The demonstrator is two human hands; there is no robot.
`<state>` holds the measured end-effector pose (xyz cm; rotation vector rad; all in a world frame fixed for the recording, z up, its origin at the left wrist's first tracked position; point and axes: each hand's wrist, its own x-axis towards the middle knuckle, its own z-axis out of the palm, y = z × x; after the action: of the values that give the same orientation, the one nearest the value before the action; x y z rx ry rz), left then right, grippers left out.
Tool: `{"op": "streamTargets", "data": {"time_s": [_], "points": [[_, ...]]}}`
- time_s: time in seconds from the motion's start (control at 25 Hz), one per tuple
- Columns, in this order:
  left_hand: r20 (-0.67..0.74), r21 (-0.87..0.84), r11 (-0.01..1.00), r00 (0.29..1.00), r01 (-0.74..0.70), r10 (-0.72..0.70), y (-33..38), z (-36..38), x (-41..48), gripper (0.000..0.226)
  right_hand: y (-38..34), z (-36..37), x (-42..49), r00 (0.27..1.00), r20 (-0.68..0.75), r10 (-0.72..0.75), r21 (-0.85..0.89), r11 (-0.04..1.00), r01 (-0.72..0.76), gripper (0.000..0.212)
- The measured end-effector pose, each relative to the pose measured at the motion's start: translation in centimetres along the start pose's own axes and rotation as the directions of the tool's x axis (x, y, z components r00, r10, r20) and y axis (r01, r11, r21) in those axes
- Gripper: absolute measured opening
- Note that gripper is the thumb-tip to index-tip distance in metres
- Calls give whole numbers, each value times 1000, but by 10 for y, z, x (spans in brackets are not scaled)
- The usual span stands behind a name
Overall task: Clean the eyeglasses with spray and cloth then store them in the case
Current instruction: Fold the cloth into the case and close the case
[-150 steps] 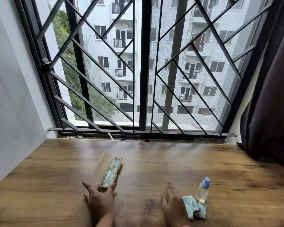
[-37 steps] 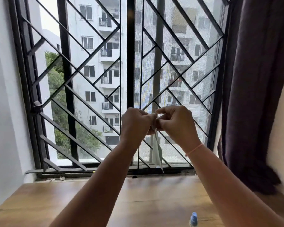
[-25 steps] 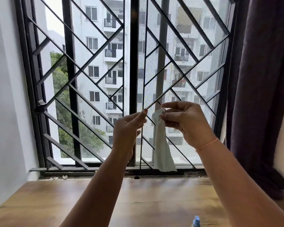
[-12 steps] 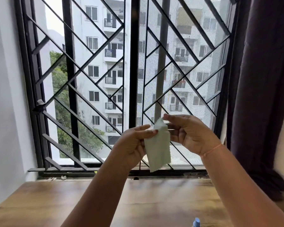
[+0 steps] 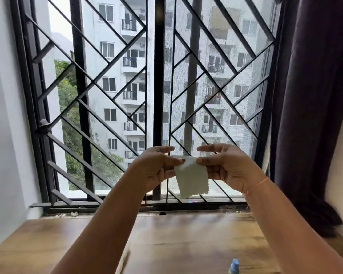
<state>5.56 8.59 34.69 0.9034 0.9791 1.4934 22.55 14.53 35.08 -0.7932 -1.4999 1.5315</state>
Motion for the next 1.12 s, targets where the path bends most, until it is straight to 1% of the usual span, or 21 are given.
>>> {"op": "streamTargets", "data": {"time_s": [0.08, 0.12, 0.24, 0.32, 0.4, 0.48, 0.56, 0.72, 0.8, 0.88, 0.92, 1.0, 1.12], "points": [[-3, 111, 994, 1000, -1, 2, 5, -5, 0, 48, 2, -2, 0, 999, -17, -36, -24, 999, 36, 42], [-14, 167, 986, 1000, -22, 24, 7, -7, 1, 48, 4, -2, 1, 998, -30, -50, -35, 998, 49, 36], [-69, 279, 954, 989, -108, 132, 11, -9, 9, 45, 7, 1, 3, 994, -59, -93, -51, 995, 90, 18], [-87, 341, 923, 972, -177, 219, 12, -8, 13, 40, 8, 3, 5, 987, -78, -138, -66, 989, 132, 18], [-87, 421, 868, 941, -262, 326, 11, -7, 15, 36, 8, 5, 7, 974, -107, -201, -103, 976, 190, 21], [-83, 534, 775, 892, -337, 445, 7, -7, 17, 35, 7, 6, 11, 951, -140, -277, -164, 953, 254, 23], [-81, 615, 692, 842, -379, 533, 3, -7, 19, 30, 6, 6, 15, 927, -160, -340, -239, 924, 298, 24], [-82, 624, 650, 791, -434, 607, -5, -2, 21, 22, 1, 8, 20, 902, -147, -406, -423, 850, 314, 15], [-84, 625, 638, 774, -450, 628, -8, 1, 20, 22, 0, 9, 22, 891, -143, -432, -476, 819, 320, 13], [-119, 647, 631, 760, -429, 639, -9, 1, 21, 23, -1, 9, 21, 883, -137, -448, -496, 803, 331, 11], [-137, 651, 637, 761, -414, 634, -9, 0, 23, 25, -2, 9, 21, 885, -131, -446, -491, 805, 333, 11], [-140, 607, 680, 787, -411, 601, -8, -1, 25, 25, -3, 7, 20, 902, -104, -419, -456, 826, 331, 12], [-81, 492, 757, 843, -430, 531, -7, 1, 25, 20, -3, 5, 19, 940, -64, -335, -351, 889, 293, 14]]}}
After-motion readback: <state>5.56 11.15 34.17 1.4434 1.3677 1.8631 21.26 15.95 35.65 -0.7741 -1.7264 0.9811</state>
